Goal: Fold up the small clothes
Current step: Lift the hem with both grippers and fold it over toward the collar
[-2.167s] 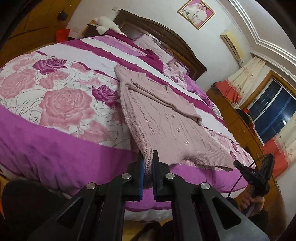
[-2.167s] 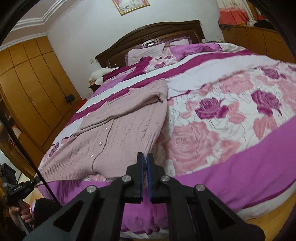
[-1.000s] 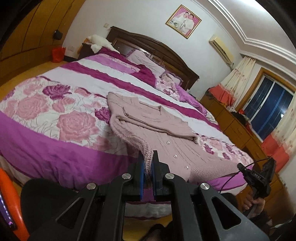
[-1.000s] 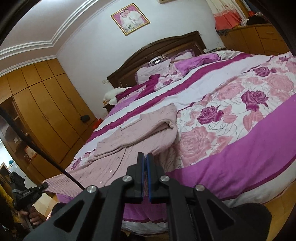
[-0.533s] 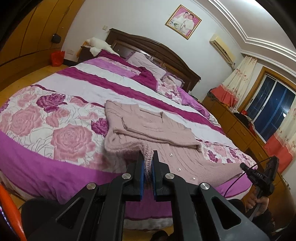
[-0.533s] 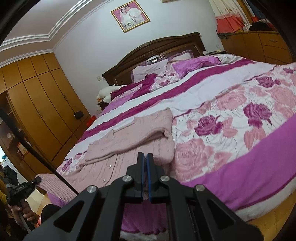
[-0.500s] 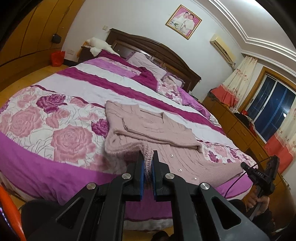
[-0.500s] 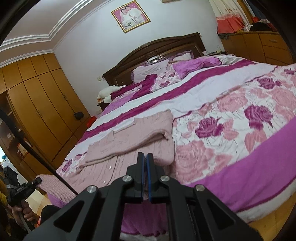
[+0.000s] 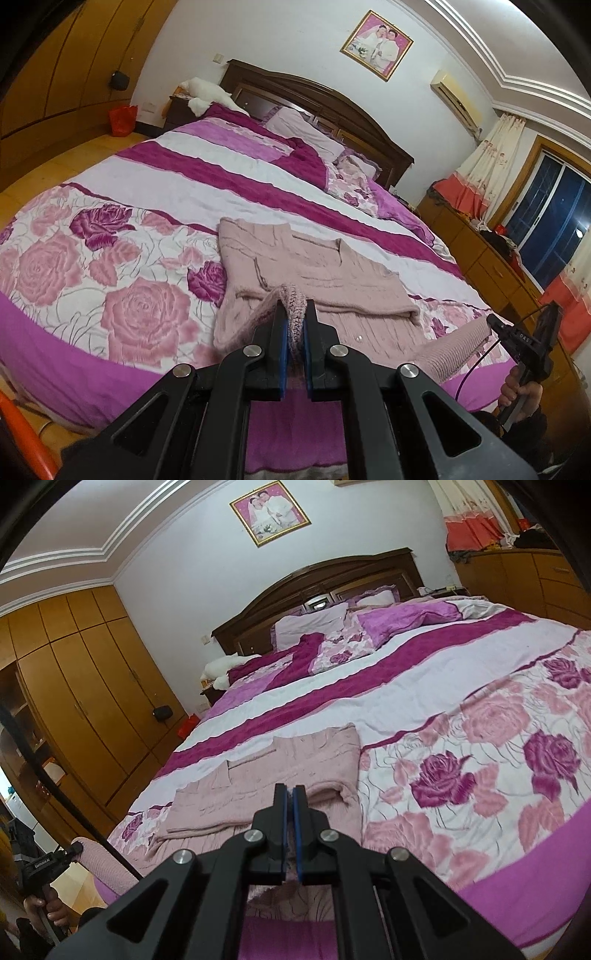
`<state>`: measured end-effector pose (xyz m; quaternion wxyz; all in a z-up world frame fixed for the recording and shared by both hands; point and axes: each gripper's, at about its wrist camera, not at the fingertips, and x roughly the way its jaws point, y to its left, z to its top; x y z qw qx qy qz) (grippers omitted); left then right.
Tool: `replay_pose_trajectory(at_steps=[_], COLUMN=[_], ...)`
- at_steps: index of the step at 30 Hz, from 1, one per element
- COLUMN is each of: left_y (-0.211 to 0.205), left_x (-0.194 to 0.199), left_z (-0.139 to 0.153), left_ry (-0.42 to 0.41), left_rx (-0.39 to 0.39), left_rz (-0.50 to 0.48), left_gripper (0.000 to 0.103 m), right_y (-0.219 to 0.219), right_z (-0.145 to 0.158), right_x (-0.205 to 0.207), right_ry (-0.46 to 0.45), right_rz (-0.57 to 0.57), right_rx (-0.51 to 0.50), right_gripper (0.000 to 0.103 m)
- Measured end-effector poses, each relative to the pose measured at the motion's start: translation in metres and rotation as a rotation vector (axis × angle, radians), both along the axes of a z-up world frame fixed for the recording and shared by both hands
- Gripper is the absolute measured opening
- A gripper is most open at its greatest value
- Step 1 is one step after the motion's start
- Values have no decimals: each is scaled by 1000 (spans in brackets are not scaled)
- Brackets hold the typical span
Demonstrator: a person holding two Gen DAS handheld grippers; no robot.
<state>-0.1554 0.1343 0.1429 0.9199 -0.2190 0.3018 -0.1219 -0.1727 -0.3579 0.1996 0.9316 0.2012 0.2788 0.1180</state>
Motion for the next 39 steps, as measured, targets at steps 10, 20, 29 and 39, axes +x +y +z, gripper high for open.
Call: replay_pose_trajectory(at_steps=[10,20,29,39], left_y=[-6,-10,-3,-6], left_x=[50,92,127,173], left_z=[6,-10,-17,0], left_ry=[3,29,32,-23], left_rx=[66,59,96,198], left_rz=[-25,-17,-7,-27], left_gripper=[0,0,0,0], right_y=[-1,-2,9,10], right_z=[4,-4,-17,-21], right_x=[44,91,129,169], right_ry=[-7,4,30,37], right_rz=[-14,-14,15,24], right_rx=[-2,-17,-107,-180], right_gripper=[3,3,3,3])
